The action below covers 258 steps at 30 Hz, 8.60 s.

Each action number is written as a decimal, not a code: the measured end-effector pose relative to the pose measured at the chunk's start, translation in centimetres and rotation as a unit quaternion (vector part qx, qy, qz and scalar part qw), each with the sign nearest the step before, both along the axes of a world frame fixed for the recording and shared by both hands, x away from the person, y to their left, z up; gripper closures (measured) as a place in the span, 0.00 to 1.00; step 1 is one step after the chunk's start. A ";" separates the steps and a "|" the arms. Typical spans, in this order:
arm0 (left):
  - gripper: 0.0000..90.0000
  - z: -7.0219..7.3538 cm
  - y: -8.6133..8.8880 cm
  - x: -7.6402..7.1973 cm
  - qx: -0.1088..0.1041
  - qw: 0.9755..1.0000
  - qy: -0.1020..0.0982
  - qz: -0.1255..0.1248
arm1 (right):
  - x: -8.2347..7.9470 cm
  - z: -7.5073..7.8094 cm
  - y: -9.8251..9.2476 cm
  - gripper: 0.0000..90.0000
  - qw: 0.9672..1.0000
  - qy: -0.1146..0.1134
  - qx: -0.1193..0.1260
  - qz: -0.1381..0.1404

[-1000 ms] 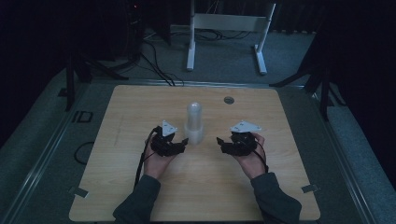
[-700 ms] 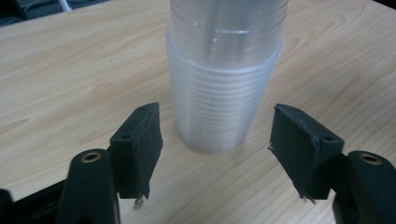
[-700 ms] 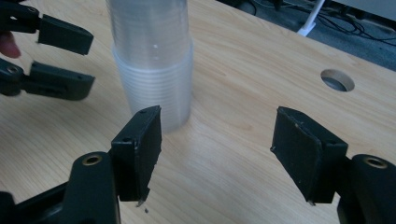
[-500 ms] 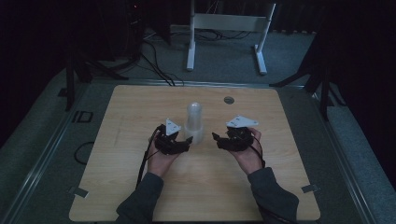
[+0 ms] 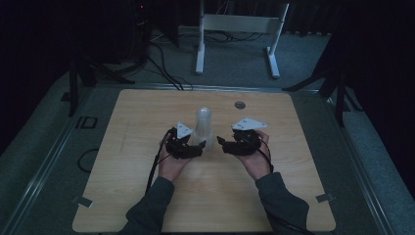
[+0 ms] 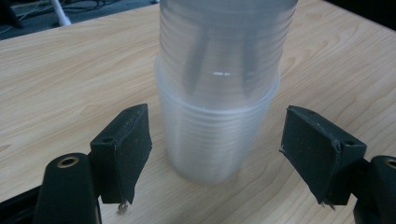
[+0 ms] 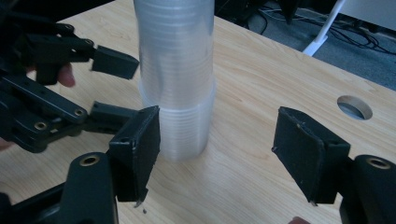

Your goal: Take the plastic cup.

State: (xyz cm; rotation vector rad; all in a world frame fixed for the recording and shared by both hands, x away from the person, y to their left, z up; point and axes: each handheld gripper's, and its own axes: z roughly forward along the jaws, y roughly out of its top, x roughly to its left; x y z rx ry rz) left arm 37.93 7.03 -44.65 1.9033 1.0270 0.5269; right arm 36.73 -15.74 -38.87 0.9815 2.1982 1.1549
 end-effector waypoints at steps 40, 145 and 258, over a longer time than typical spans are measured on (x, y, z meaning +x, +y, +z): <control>0.24 -1.2 -1.9 1.3 -0.011 0.999 -0.012 0.031 | 3.0 1.3 3.0 0.34 0.999 0.005 0.033 0.009; 0.23 -1.7 -2.5 1.6 -0.001 0.999 -0.035 0.034 | 5.2 2.2 6.1 0.43 0.996 -0.005 0.088 0.017; 0.26 -0.2 -0.4 -0.3 -0.017 0.999 -0.038 0.019 | 3.5 9.9 2.5 0.45 0.991 -0.061 0.118 0.020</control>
